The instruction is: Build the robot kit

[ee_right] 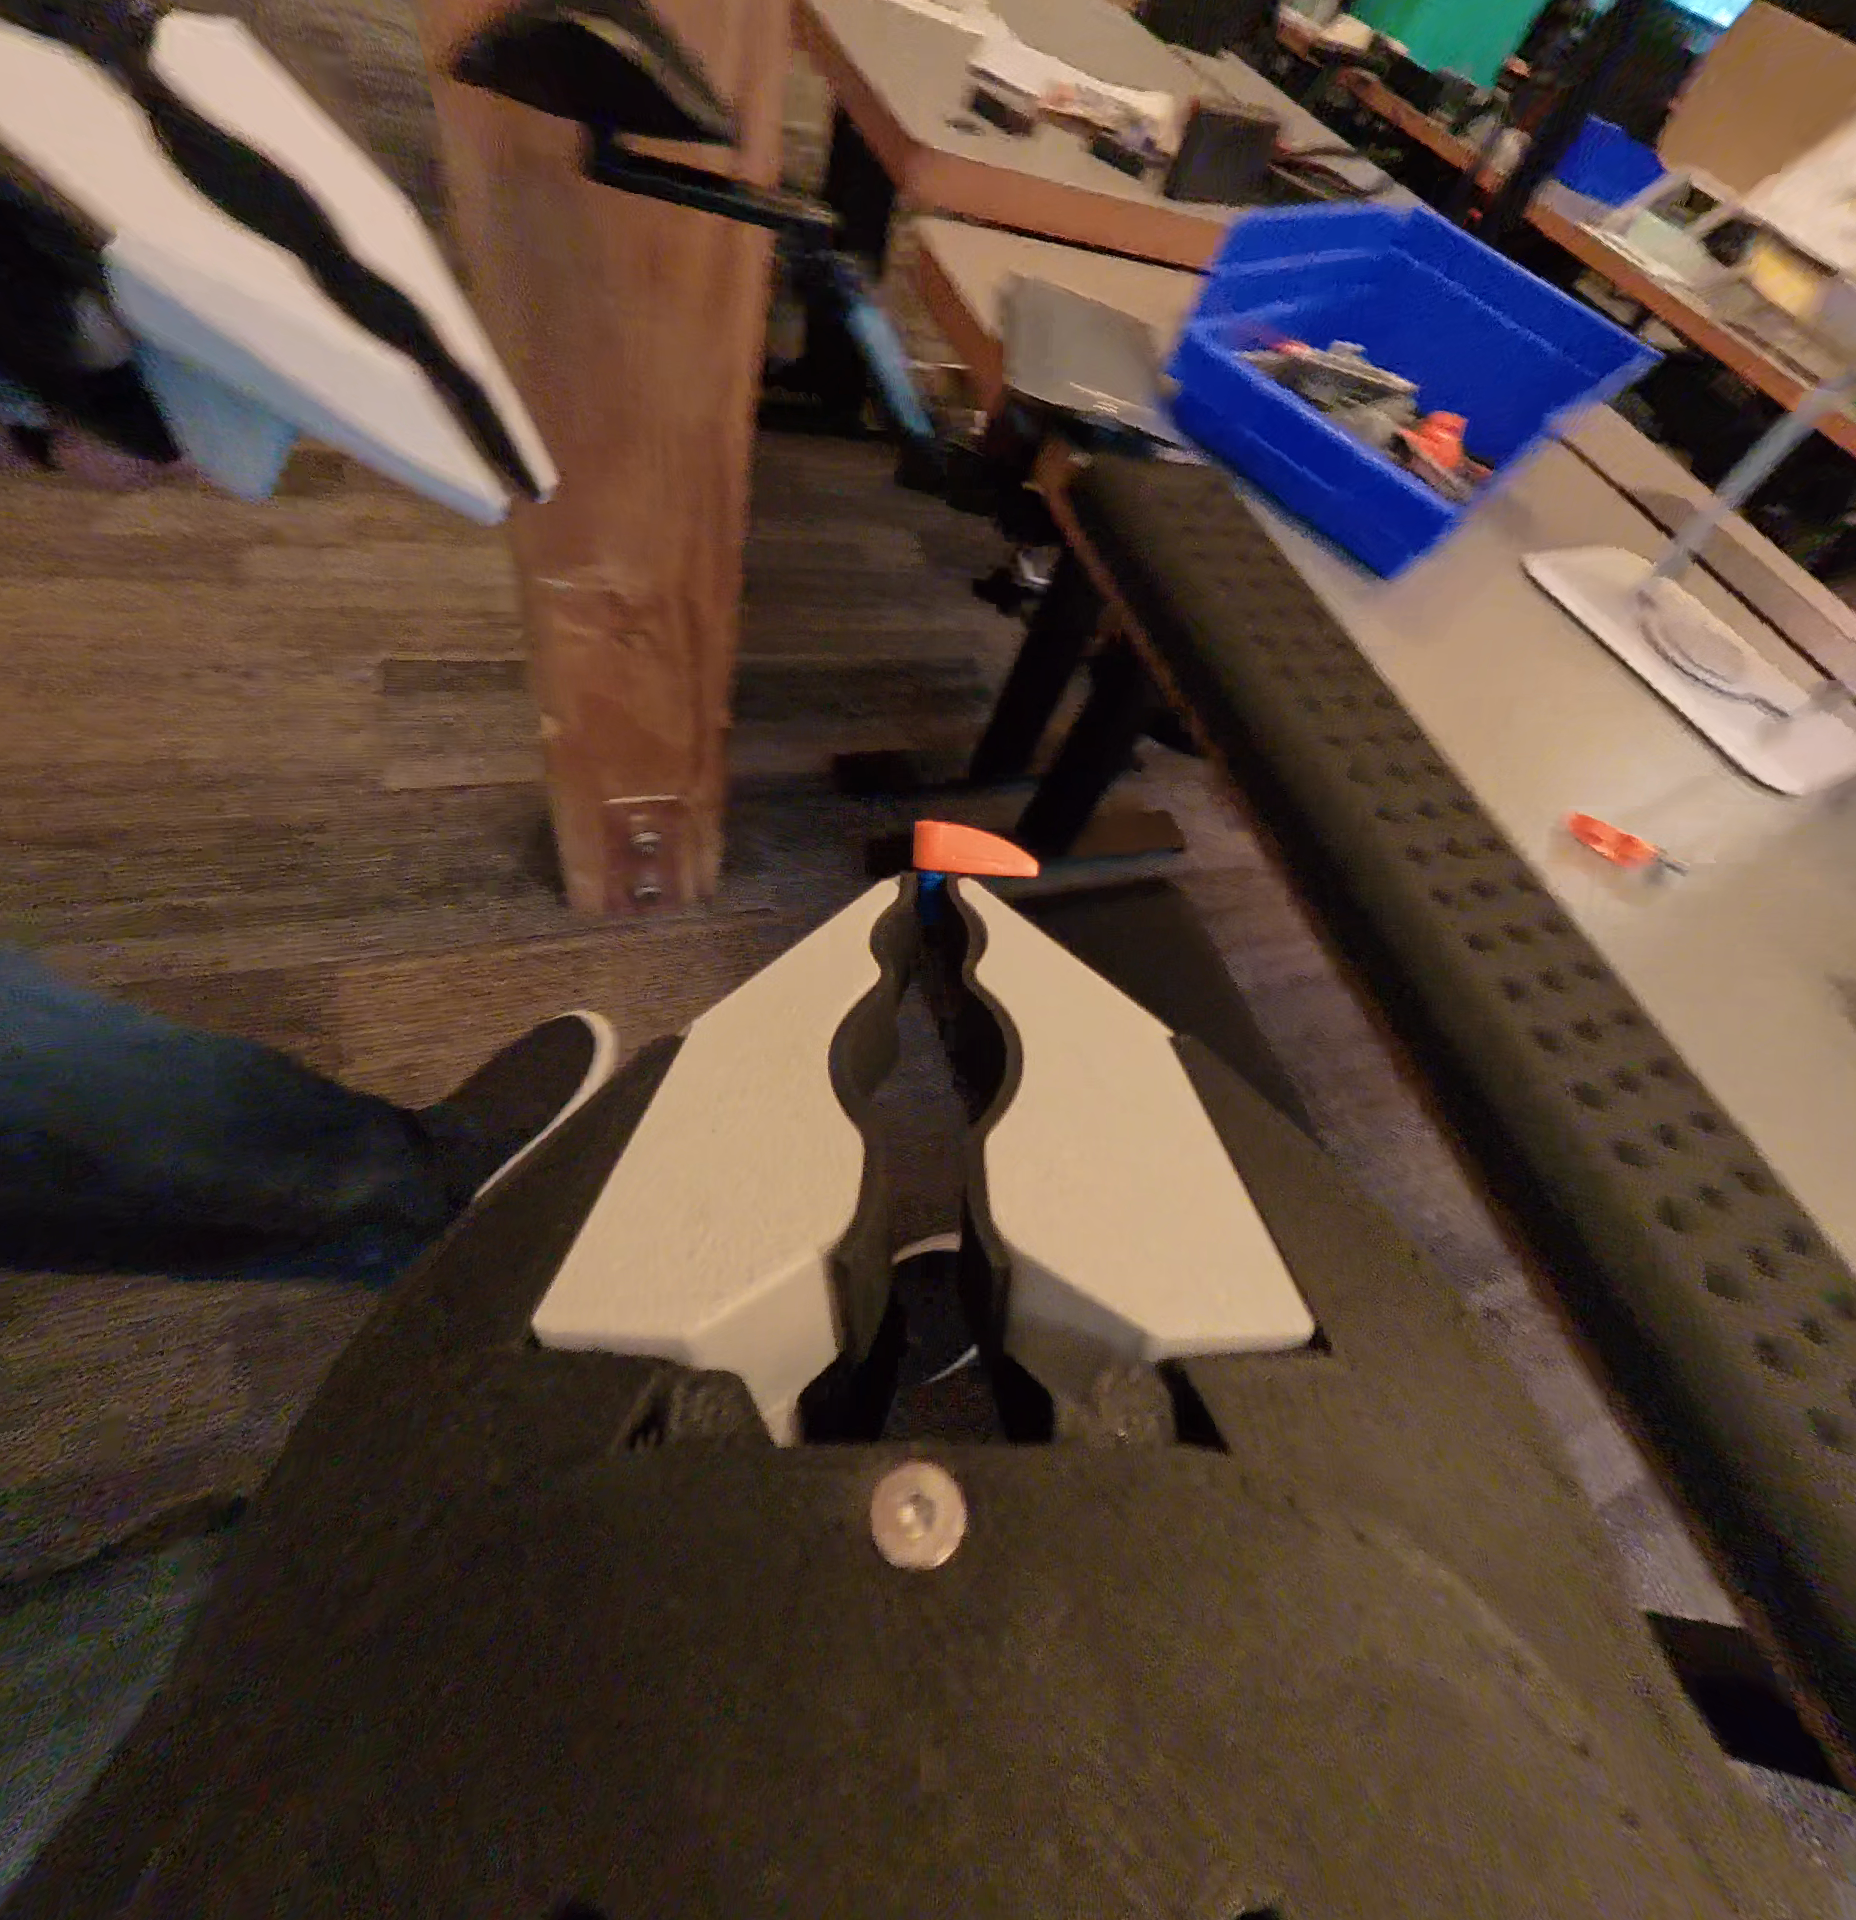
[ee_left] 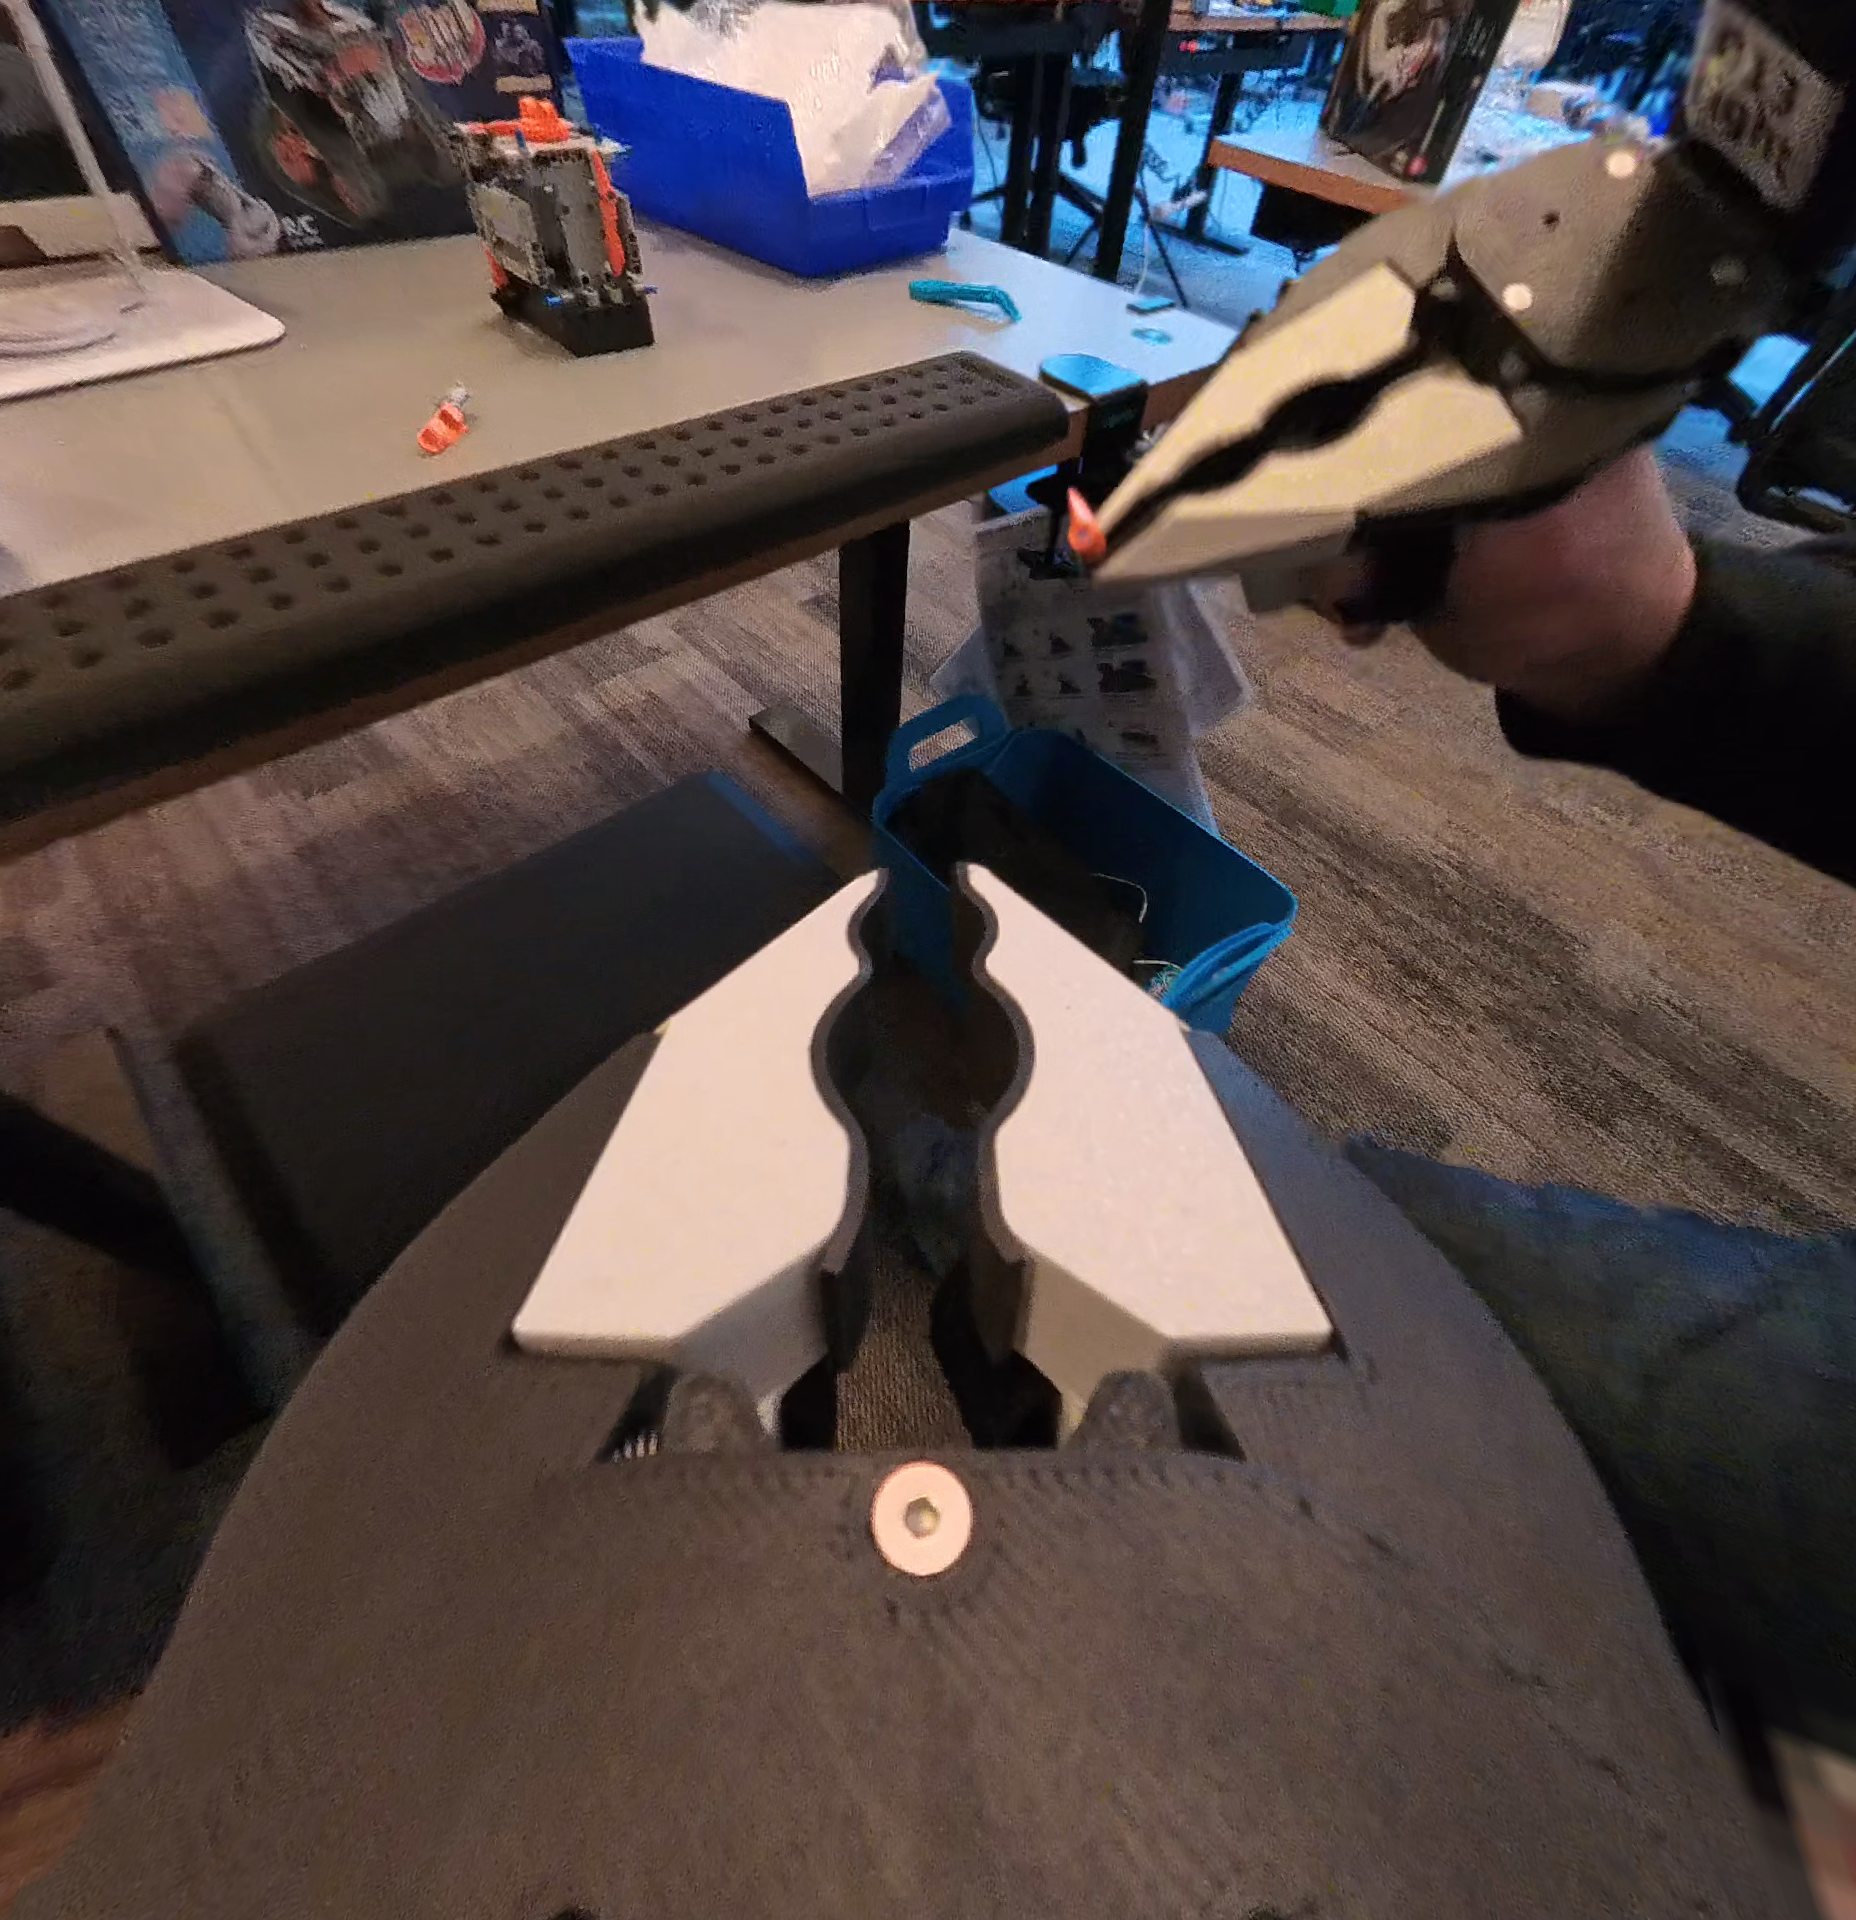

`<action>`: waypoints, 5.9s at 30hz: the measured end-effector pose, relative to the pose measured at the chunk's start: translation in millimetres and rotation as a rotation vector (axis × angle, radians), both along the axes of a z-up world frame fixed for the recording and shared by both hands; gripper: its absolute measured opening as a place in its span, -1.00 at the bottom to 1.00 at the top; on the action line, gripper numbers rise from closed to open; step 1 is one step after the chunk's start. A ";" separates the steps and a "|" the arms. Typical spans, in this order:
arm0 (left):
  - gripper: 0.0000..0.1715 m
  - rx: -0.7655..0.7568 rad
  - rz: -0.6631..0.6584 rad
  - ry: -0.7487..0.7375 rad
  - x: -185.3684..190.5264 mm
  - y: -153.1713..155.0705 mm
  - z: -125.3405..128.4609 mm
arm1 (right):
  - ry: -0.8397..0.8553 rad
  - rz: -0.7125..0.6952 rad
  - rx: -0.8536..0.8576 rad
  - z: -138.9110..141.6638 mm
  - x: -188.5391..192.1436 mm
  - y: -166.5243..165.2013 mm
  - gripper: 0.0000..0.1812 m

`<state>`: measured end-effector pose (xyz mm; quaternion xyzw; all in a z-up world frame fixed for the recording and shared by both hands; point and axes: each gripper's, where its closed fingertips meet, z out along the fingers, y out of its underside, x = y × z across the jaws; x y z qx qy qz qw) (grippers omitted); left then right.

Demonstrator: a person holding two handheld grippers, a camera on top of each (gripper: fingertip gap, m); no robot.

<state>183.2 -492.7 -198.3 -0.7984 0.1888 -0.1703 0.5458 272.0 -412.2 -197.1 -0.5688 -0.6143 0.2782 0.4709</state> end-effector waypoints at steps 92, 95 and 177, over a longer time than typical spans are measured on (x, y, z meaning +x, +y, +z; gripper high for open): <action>-0.97 0.298 -0.119 0.436 -7.6 518.0 48.1 | 0.450 -0.032 -0.686 72.3 -101.7 438.5 -0.91; -0.96 0.319 -0.118 0.437 -7.4 516.9 50.6 | 0.460 -0.002 -0.700 73.8 -101.2 437.2 -0.93; -0.90 -0.761 -0.505 -0.104 10.3 470.9 -90.8 | -0.419 -0.221 -0.442 -97.6 -50.8 388.5 -0.90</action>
